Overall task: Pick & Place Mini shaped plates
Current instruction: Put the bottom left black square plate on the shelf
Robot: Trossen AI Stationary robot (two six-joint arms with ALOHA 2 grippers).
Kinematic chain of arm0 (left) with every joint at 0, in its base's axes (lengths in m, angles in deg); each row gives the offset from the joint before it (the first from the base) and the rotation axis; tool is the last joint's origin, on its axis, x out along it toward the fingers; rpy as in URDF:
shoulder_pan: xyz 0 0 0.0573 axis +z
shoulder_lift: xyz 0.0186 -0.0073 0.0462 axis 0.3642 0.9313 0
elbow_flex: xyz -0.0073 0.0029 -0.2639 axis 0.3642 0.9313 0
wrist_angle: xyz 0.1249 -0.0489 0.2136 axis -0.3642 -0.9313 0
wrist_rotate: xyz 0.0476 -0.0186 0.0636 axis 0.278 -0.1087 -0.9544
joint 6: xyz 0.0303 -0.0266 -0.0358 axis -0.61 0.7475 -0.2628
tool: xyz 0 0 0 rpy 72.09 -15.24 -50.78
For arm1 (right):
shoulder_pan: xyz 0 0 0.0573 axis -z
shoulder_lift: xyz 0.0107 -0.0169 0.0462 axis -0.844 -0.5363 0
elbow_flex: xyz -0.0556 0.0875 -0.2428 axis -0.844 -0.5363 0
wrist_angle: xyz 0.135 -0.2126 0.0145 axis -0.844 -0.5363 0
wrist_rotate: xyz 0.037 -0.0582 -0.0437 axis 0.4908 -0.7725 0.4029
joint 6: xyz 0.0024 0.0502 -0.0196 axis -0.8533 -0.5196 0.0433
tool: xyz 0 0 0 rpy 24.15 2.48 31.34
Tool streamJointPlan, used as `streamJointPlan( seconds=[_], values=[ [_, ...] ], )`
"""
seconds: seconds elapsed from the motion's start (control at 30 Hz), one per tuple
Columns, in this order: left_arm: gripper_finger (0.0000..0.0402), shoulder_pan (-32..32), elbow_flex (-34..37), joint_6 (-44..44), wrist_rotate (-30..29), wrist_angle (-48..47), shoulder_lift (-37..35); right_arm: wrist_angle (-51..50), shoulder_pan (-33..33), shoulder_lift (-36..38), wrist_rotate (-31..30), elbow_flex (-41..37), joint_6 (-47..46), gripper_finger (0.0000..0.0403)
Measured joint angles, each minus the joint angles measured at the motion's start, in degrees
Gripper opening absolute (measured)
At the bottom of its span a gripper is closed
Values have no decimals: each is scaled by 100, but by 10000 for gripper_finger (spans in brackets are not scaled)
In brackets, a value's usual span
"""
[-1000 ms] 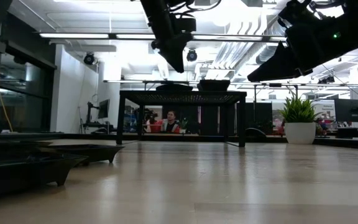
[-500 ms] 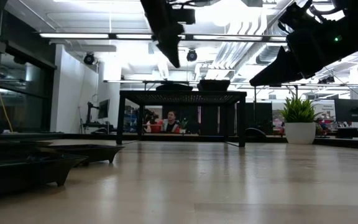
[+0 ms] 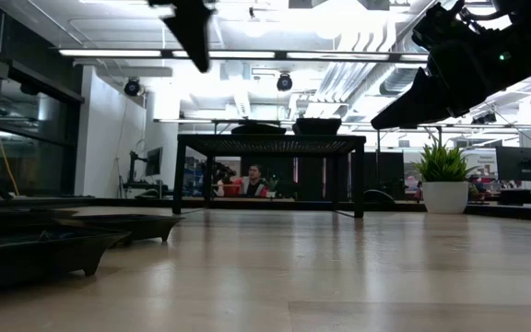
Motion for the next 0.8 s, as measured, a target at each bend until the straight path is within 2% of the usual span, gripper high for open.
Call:
streamJointPlan(
  seconds=[0.33,0.53,0.7,0.8],
  values=[
    [83,-1433,382,2571,-8,-956,7,0,-1,0,0,0,-90,129],
    [83,-2140,1021,3630,933,-851,7,0,-2,0,0,0,-90,129],
    [83,-2706,1470,3826,1768,-648,9,2,-2,0,0,0,-90,129],
    [83,-3038,1625,3578,2070,-510,9,1,-2,0,0,0,-88,129]
  ],
)
